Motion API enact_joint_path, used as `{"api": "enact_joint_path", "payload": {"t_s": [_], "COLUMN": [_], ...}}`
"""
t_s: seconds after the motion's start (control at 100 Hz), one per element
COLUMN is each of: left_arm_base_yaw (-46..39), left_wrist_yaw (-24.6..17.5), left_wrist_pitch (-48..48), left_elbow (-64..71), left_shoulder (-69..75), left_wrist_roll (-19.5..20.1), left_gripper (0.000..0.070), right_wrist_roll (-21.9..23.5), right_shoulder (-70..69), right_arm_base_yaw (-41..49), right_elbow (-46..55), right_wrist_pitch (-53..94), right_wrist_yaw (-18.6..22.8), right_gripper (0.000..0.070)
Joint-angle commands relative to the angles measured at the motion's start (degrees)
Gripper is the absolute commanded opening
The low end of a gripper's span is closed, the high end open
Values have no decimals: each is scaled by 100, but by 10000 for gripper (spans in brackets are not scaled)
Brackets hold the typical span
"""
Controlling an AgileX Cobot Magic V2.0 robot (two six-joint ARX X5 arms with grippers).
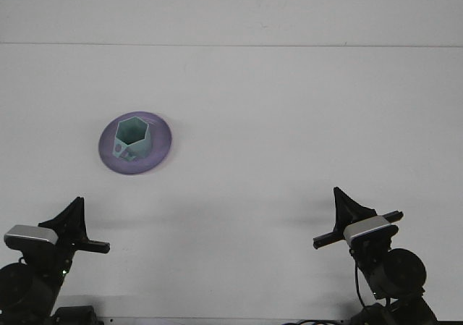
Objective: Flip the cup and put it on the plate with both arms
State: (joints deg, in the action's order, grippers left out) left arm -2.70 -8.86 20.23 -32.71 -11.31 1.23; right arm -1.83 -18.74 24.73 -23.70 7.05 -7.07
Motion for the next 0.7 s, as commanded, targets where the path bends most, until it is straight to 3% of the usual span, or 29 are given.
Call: {"api": "enact_joint_path", "payload": {"t_s": [0.0,0.1,0.69], "left_arm_base_yaw": [9,9,9], "left_wrist_yaw": [48,48,48], "left_wrist_pitch": [-133,-138,-310], "left_elbow": [142,251,295], "left_shoulder": [258,466,514], "left_wrist_roll": [-264,-442,-435], "left_gripper": [12,12,14], "right_wrist_roll": [-63,-59,-59], "right_shoulder": [-9,-4,-4], "right_arm_base_yaw": [26,26,26], "right_elbow": [-17,-20,-20], "right_wrist_pitch": [-107,-85,-103], "right_wrist_yaw": [0,-48,-48], "right_gripper": [0,0,0]}}
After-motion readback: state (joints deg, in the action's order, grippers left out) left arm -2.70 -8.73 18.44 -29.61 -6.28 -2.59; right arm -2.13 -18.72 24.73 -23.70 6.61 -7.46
